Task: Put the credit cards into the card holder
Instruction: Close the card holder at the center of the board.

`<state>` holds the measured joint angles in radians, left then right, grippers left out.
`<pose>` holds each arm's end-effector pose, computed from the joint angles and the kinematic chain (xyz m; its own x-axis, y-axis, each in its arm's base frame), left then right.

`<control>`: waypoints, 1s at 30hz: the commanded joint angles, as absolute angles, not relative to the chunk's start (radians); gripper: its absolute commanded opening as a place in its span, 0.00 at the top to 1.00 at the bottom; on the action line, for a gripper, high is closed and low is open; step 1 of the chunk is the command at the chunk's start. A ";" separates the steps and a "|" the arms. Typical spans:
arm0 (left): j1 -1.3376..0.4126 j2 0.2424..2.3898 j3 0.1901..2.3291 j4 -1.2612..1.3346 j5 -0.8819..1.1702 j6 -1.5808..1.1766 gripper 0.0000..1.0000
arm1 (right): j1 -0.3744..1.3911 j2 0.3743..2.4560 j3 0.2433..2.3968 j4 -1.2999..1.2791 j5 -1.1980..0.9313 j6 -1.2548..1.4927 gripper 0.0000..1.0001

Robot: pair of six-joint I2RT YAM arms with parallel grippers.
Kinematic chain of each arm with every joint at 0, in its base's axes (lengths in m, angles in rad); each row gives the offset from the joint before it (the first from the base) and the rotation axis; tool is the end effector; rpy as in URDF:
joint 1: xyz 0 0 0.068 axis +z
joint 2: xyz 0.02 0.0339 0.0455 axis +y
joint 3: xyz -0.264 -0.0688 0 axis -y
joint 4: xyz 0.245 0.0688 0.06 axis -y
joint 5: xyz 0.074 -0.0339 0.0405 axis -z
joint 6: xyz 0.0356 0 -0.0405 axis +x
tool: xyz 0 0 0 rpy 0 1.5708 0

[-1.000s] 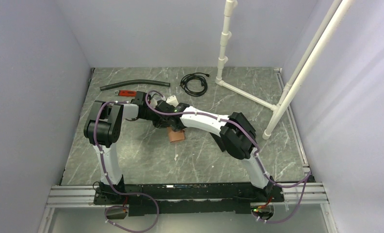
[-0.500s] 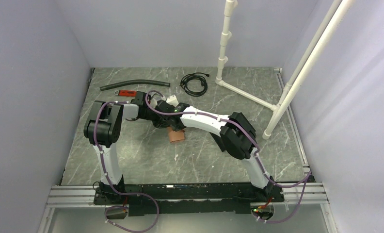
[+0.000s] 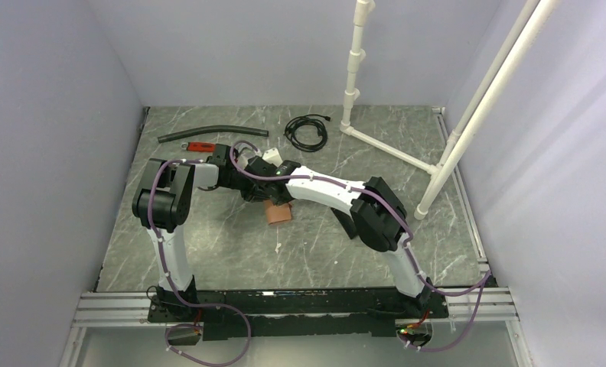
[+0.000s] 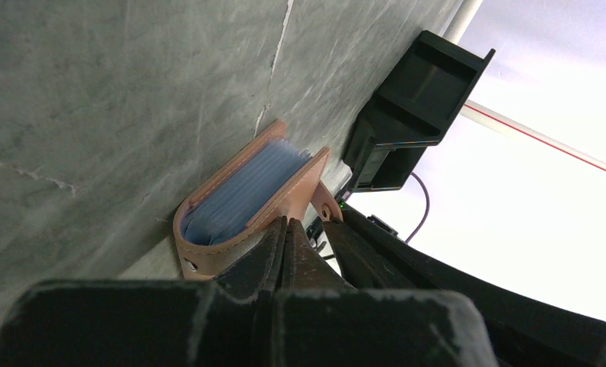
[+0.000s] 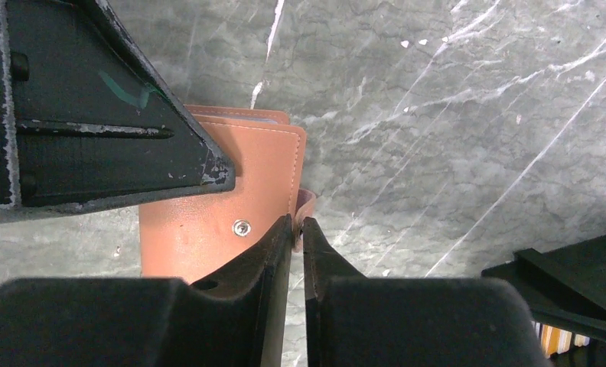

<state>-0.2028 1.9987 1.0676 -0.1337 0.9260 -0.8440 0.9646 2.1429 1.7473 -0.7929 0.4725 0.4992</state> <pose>0.3569 -0.1024 0.1095 -0.9433 -0.2646 0.2004 -0.3077 0.4710 -0.8267 0.2706 0.3619 0.1983 -0.7681 -0.3598 -0.5297 -0.3045 0.9329 -0.1921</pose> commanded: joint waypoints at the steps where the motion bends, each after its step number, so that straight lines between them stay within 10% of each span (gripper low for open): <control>1: -0.210 1.994 1.051 -0.138 0.900 -0.830 1.00 | 0.963 2.095 1.772 -0.775 0.500 0.486 0.87; 30: -0.210 1.999 1.046 -0.132 0.902 -0.831 1.00 | 0.942 2.119 1.753 -0.795 0.455 0.482 0.87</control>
